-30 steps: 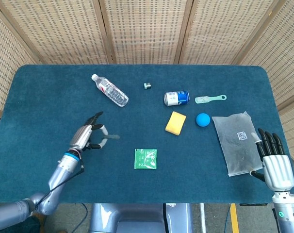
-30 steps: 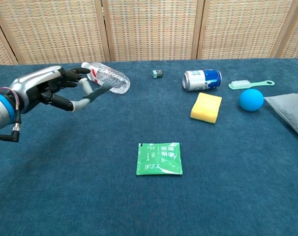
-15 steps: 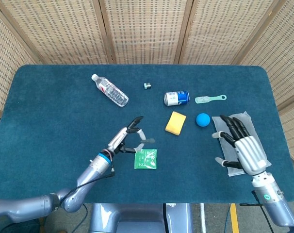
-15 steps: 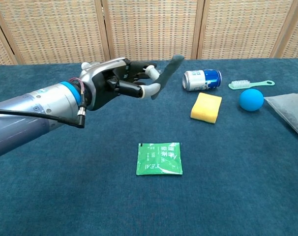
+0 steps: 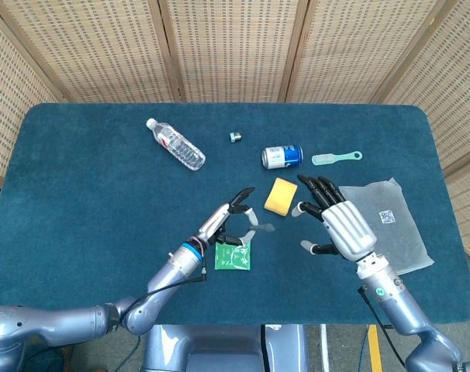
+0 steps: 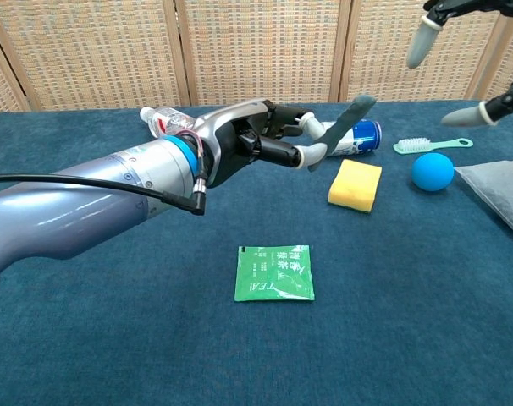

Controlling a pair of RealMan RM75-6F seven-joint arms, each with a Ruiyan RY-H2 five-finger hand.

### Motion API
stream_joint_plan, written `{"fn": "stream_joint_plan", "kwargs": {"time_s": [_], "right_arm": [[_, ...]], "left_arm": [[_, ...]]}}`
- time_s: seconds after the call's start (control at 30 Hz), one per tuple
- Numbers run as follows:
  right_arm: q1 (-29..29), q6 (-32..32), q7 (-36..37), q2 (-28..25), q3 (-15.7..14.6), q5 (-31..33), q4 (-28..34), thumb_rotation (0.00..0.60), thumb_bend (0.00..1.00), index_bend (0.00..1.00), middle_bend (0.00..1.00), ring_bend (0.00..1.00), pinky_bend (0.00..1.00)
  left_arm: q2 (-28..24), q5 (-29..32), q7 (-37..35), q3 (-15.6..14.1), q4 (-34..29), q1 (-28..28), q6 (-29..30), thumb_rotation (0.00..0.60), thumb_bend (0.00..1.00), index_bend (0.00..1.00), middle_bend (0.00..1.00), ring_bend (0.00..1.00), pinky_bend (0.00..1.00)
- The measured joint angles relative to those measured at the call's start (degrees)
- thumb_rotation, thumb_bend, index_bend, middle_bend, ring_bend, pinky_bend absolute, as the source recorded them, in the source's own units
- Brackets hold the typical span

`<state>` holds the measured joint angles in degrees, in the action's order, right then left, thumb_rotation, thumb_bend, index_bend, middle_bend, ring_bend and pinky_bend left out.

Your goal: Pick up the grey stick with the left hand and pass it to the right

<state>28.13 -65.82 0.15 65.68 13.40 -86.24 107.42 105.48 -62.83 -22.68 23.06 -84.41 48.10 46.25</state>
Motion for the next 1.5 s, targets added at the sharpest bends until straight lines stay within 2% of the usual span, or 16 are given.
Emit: {"fn": "stream_joint_plan", "kwargs": {"time_s": [0.57, 1.33, 1.5], "right_arm": [[4.5, 2.9, -7.2, 4.3, 0.5, 5.9, 0.3, 0.6, 0.42, 0.52, 0.05, 0.0, 0.0], [6.2, 2.6, -10.8, 4.9, -0.2, 8.6, 1.7, 0.6, 0.49, 0.57, 0.07, 0.0, 0.0], [6.5, 2.6, -12.1, 4.8, -0.6, 8.5, 1.5, 0.6, 0.57, 0.59, 0.1, 0.0, 0.0]], "left_arm": [[2.1, 1.1, 0.0, 1.0, 2.5, 2.6, -0.7, 0.6, 0.45, 0.79, 0.0, 0.0, 0.0], [2.3, 2.3, 1.3, 1.4, 1.9, 4.1, -0.9, 0.6, 0.45, 0.79, 0.0, 0.0, 0.0], [2.2, 2.2, 1.2, 1.2, 1.5, 4.0, -0.7, 0.6, 0.45, 0.79, 0.0, 0.0, 0.0]]}}
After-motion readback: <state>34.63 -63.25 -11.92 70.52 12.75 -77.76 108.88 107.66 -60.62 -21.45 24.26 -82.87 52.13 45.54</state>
